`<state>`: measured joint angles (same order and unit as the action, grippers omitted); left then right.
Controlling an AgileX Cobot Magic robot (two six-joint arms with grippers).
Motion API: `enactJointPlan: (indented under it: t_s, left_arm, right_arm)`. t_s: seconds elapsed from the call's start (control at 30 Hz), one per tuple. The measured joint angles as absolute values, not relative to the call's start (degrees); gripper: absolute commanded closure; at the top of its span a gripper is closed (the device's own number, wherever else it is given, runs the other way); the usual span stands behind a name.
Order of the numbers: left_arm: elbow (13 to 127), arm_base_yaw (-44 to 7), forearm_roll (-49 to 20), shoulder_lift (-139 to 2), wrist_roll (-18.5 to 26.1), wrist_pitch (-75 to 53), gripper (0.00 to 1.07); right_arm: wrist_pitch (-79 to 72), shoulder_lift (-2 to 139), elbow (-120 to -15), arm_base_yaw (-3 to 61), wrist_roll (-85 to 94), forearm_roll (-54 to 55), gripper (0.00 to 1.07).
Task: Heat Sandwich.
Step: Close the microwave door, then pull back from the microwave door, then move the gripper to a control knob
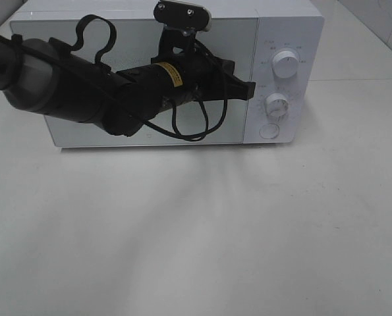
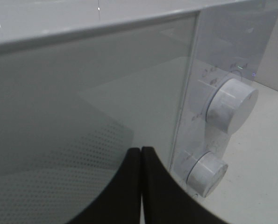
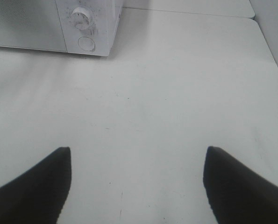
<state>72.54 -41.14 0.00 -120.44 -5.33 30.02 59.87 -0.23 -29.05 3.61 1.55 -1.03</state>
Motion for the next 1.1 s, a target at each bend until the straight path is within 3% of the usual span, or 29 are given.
enactJointPlan:
  t_s: [0.73, 0.77, 0.8, 0.83, 0.87, 0.9, 0.93, 0.97, 1.03, 1.1]
  left_arm:
    - [54.26, -41.31, -3.44, -106.74, -5.33, 30.54, 1.07]
    - [53.29, -41.31, -3.61, -105.20, -5.33, 27.96, 0.96]
    - [52.88, -41.31, -3.61, -104.39, -5.33, 26.18, 0.90]
    - [52.88, -41.31, -3.61, -104.39, -5.33, 26.18, 0.90]
    - [52.60, -41.31, -3.61, -103.59, -5.33, 24.69, 0.80]
    - [52.37, -41.31, -3.67, -102.16, -5.33, 20.63, 0.58]
    - [52.31, -41.31, -3.67, -101.30, -5.33, 18.39, 0.47]
    - [52.31, -41.31, -3.67, -101.30, -5.33, 18.39, 0.47]
    - [52.31, -41.31, -3.67, -98.95, -5.33, 11.12, 0.24]
    - [52.31, -41.31, -3.67, -98.09, -5.33, 9.05, 0.20]
  right_arm:
    - [59.87, -0.23, -29.05, 3.61, 1.55, -1.03, 0.31]
    - [59.87, -0.23, -29.05, 3.61, 1.55, -1.03, 0.31]
    - [59.87, -0.23, -29.05, 3.61, 1.55, -1.03, 0.31]
    - [59.87, -0.23, -29.05, 3.61, 1.55, -1.03, 0.31]
    - [59.87, -0.23, -29.05, 3.61, 1.55, -1.03, 0.31]
    - [59.87, -0.23, -29.05, 3.61, 1.55, -1.03, 0.31]
    - [59.87, -0.23, -29.05, 3.61, 1.55, -1.03, 0.31]
    - [59.87, -0.23, -29.05, 3.61, 1.55, -1.03, 0.31]
    - [59.87, -0.23, -29.05, 3.61, 1.55, -1.03, 0.31]
    - [59.87, -0.23, -29.05, 3.61, 1.55, -1.03, 0.31]
